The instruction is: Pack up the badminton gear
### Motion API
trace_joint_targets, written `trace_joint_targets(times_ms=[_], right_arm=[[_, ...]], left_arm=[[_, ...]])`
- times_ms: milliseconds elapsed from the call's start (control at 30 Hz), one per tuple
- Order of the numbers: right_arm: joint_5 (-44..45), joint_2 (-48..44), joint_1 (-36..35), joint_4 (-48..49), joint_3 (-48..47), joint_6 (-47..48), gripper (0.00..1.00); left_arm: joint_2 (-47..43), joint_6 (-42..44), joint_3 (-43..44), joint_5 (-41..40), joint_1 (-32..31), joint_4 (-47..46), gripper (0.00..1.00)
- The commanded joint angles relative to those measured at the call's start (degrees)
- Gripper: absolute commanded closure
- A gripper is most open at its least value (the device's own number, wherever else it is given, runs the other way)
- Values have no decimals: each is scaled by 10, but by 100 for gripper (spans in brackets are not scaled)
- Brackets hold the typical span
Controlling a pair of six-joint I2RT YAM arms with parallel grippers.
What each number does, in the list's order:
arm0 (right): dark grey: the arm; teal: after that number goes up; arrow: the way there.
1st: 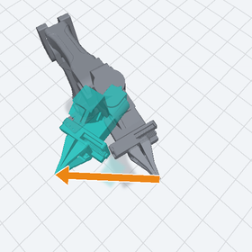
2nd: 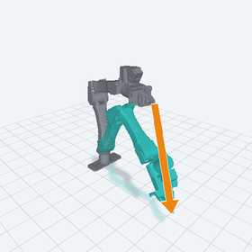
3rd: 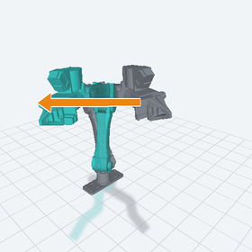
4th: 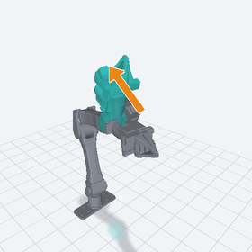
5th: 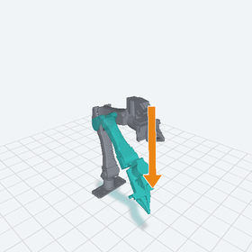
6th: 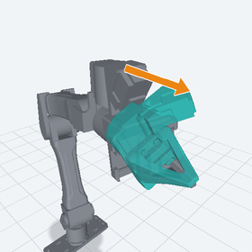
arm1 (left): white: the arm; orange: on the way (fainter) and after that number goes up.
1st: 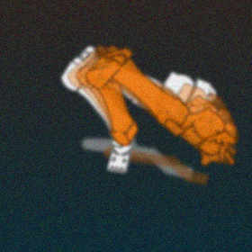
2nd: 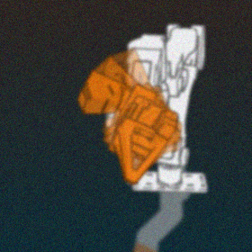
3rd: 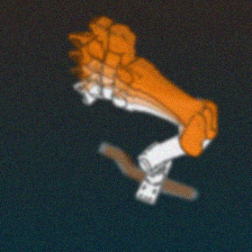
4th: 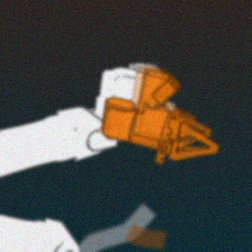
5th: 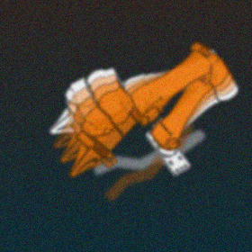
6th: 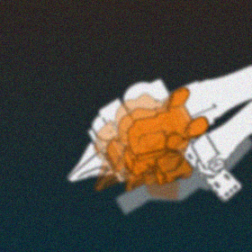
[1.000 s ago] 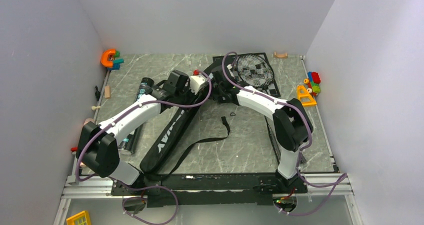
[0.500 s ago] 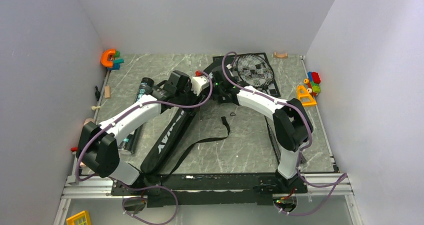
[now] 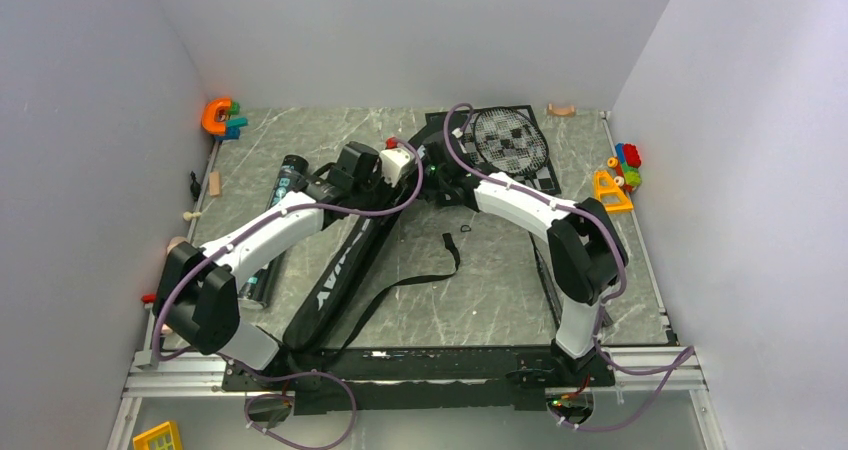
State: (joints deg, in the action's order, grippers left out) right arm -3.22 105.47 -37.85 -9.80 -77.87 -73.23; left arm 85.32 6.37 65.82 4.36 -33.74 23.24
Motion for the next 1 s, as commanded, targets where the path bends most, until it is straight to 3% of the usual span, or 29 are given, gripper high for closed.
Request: trace_joint_targets(times_ms=[0, 267, 533, 600, 667, 833, 967], right_arm=[[4, -40, -4, 20, 1, 4, 91], [4, -50, -4, 19, 6, 11, 90], [1, -39, -1, 10, -10, 17, 86], [-3, -34, 0, 8, -17, 19, 84], [-7, -29, 0, 6, -22, 22, 78], [-39, -24, 12, -10, -36, 47, 48], [-86, -50, 46, -21, -29, 68, 33]], left_arm=[[9, 4, 14, -31, -1, -20, 47], [-17, 21, -20, -40, 25, -6, 56], [-56, 53, -80, -42, 38, -11, 78], [-63, 52, -85, -42, 38, -8, 88], [-65, 49, -79, -42, 38, -1, 100], [-55, 30, -48, -42, 40, 27, 100], [-32, -10, 15, -25, 67, 86, 100]])
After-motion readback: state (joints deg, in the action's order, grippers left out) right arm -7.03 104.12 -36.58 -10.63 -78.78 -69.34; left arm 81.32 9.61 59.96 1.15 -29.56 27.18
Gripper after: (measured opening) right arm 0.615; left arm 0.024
